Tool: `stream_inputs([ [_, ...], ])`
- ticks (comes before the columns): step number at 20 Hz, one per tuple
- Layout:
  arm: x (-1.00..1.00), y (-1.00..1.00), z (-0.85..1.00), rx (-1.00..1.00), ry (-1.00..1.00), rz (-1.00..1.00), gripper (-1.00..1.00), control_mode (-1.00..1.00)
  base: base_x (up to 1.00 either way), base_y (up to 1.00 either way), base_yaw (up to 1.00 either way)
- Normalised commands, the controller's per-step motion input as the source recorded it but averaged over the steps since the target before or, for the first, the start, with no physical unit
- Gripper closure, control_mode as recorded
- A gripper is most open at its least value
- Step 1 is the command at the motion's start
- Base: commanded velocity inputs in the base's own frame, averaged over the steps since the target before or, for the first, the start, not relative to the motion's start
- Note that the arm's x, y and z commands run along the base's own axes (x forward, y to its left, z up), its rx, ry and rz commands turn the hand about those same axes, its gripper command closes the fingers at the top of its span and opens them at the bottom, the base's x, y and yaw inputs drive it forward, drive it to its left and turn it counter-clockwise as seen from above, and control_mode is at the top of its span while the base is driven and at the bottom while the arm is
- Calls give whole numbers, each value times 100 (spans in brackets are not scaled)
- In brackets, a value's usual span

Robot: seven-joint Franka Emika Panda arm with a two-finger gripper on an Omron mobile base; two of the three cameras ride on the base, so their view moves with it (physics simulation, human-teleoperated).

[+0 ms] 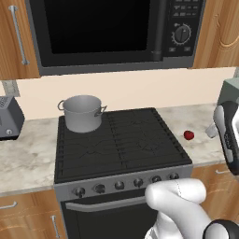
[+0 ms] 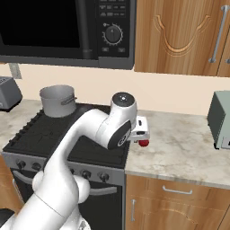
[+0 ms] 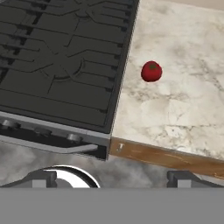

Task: Turn on the burner for the pot on the stove. Wait thirty seconds for the pot to heat up. Then add the tomato to the pot.

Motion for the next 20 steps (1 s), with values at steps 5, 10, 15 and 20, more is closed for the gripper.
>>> stream_inputs([
  [5, 65, -7, -31, 0, 10, 0, -100, -100, 0, 0, 0],
  [10, 67, 0, -12, 0, 11, 0, -100, -100, 0, 0, 0],
  [15, 41, -3, -21, 0, 10, 0, -100, -100, 0, 0, 0],
  [20, 2, 0, -9, 0, 2, 0, -100, -100, 0, 0, 0],
])
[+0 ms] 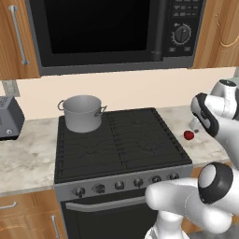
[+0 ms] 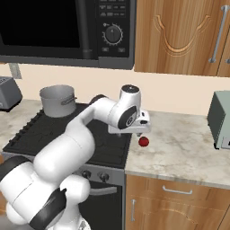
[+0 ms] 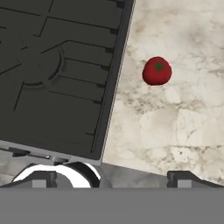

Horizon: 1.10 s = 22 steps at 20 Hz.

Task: Turn on the burner for the pot on the stove. Wait thirty seconds for the pot to heat up. Then add the tomato to the pot.

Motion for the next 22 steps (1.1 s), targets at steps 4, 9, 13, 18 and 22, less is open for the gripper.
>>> stream_inputs([
  [4, 3, -3, -28, 0, 0, 0, -100, -100, 0, 0, 0],
  [9, 14, -1, -25, -1, 0, 0, -100, -100, 0, 0, 0],
  [13, 20, -1, -22, -1, 0, 0, -100, -100, 0, 0, 0],
  [18, 24, -8, -19, 0, 0, 0, -100, -100, 0, 0, 0],
  [22, 31, -9, -20, 0, 0, 0, -100, -100, 0, 0, 0],
])
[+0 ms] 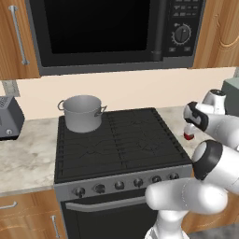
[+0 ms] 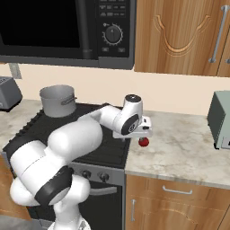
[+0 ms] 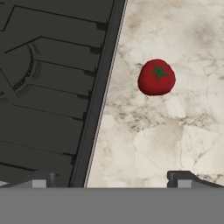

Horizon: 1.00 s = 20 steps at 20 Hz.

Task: Turn on the burner for the pot on the stove. Wait thirty seconds for the pot to heat up. Then add the tomato to the pot.

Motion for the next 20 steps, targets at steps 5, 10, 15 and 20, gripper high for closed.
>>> stream_inputs([
  [5, 35, -8, -20, -1, 0, 0, -100, -100, 0, 0, 0],
  [10, 31, -17, -19, 0, 0, 0, -100, -100, 0, 0, 0],
  [15, 35, -14, -23, 0, 0, 0, -100, -100, 0, 0, 0],
  [20, 33, -14, -28, -1, 0, 0, -100, -100, 0, 0, 0],
])
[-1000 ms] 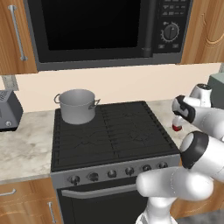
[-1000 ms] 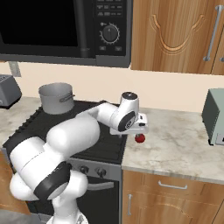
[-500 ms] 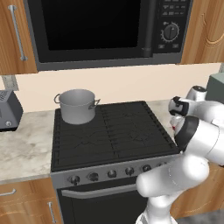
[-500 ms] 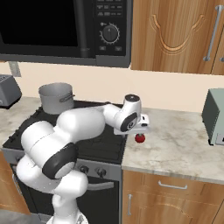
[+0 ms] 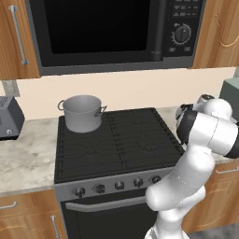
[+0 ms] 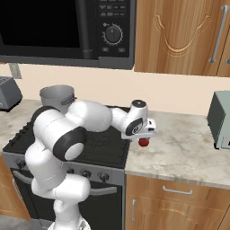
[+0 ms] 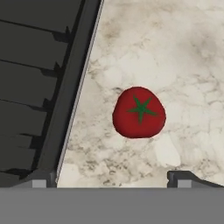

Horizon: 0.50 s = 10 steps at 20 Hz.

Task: Turn on the burner for the pot on the stove. Wait thirty seconds for the pot to heat up. Then add the tomato to the pot.

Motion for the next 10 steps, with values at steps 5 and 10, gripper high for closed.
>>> stream_inputs([
  [5, 29, -15, -29, -1, 0, 0, -100, -100, 0, 0, 0],
  [10, 30, -10, -23, 0, -2, 0, -100, -100, 0, 0, 0],
])
